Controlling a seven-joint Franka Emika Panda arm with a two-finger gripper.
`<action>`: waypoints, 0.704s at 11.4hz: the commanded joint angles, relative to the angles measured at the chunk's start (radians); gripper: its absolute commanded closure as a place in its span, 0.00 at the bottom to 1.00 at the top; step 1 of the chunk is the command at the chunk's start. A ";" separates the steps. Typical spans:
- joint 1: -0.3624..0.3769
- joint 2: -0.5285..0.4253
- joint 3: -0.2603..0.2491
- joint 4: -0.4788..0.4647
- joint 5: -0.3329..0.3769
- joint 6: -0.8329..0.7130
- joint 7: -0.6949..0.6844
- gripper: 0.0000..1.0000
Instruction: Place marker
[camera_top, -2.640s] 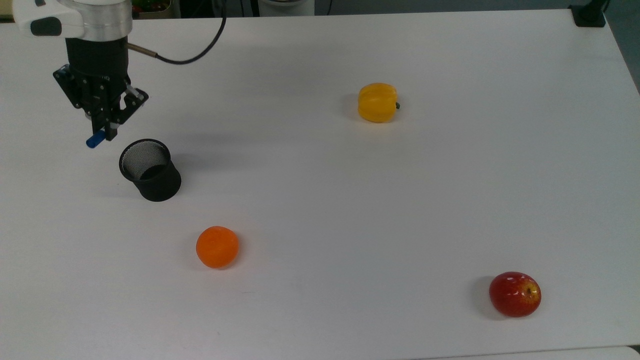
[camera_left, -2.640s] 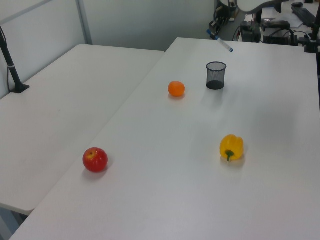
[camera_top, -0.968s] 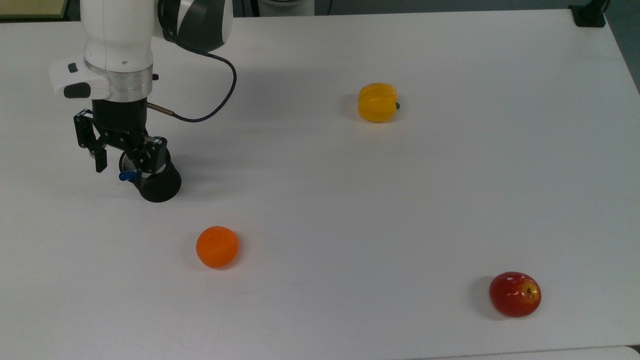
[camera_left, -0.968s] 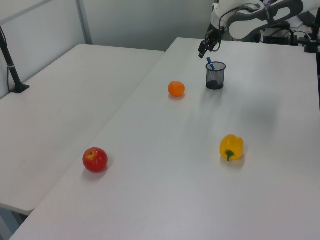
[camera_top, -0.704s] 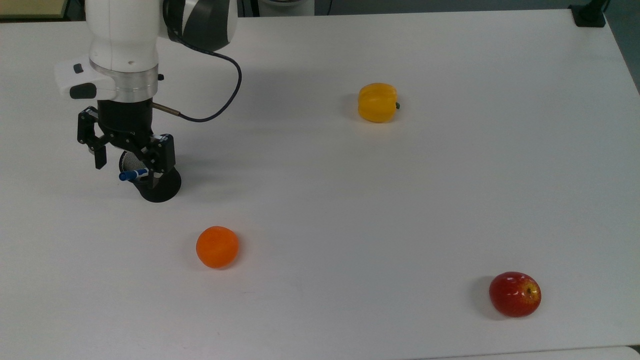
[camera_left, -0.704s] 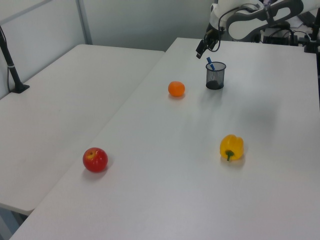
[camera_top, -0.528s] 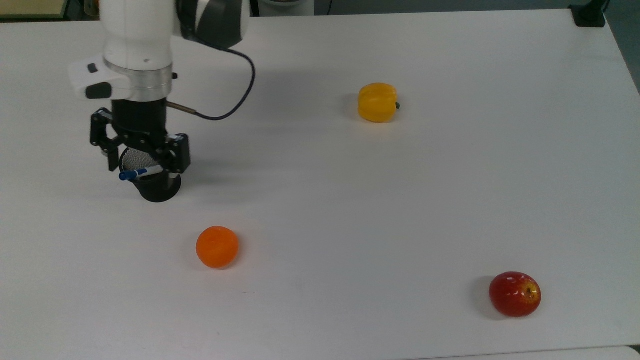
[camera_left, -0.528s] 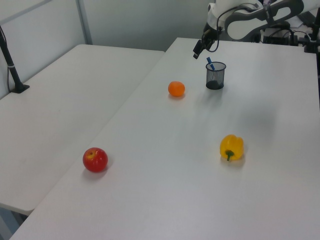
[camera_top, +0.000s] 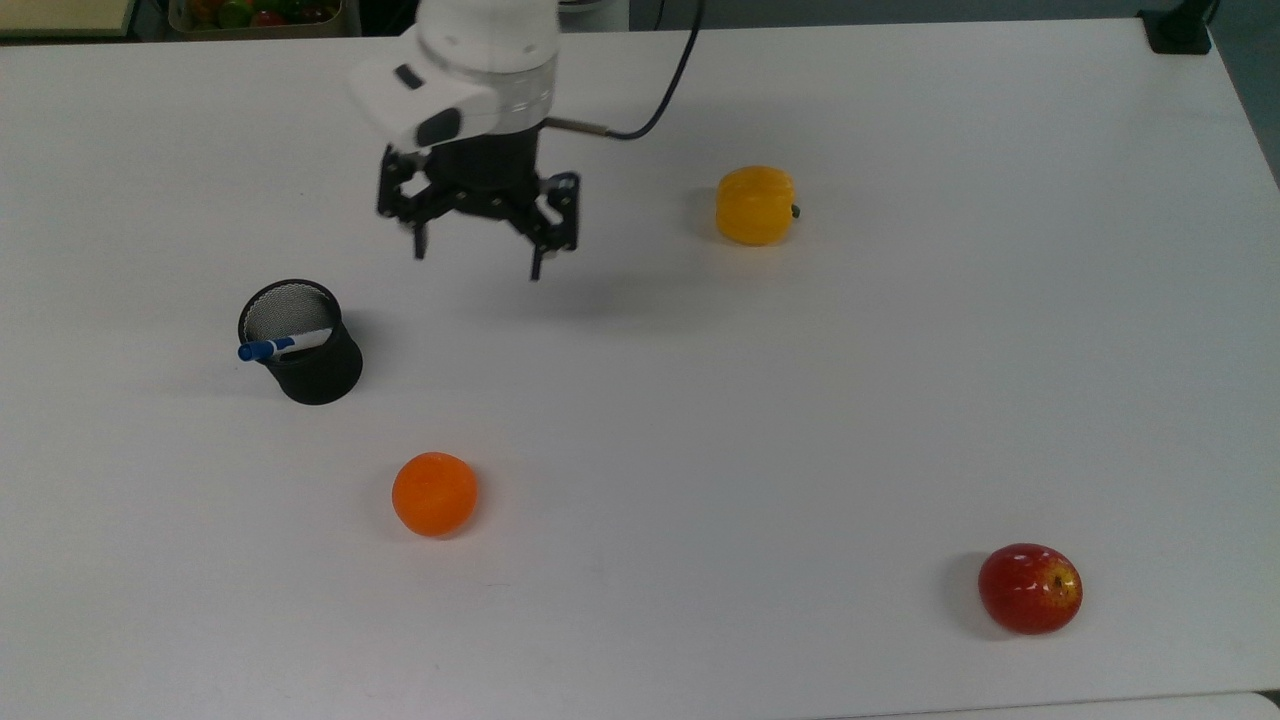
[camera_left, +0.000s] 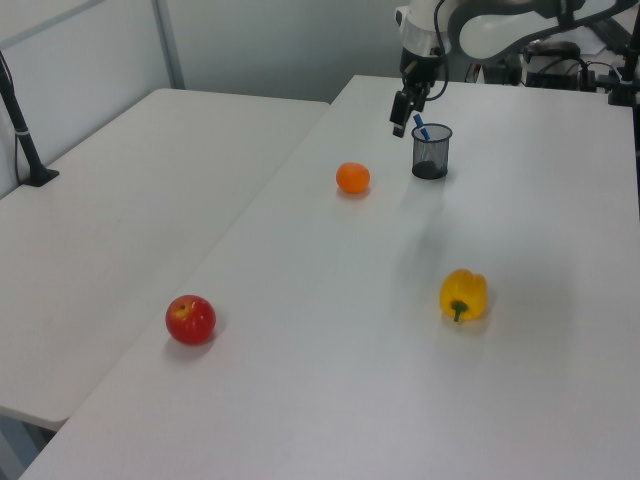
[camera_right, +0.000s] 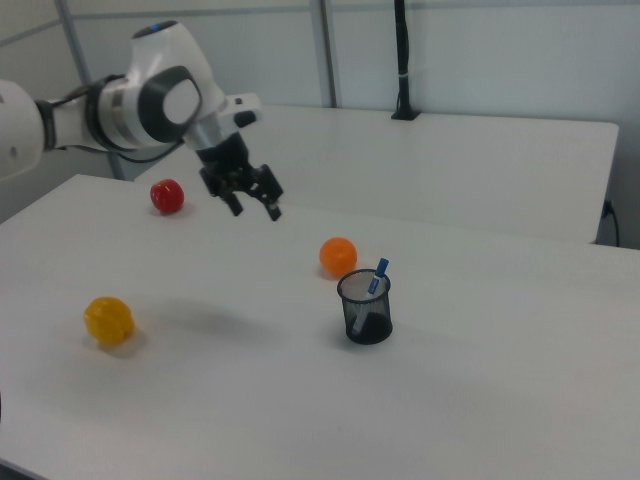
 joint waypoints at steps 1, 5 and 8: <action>0.038 -0.110 0.015 -0.034 0.053 -0.232 -0.103 0.00; 0.027 -0.250 0.014 -0.066 0.078 -0.440 -0.144 0.00; -0.010 -0.319 0.016 -0.109 0.090 -0.440 -0.148 0.00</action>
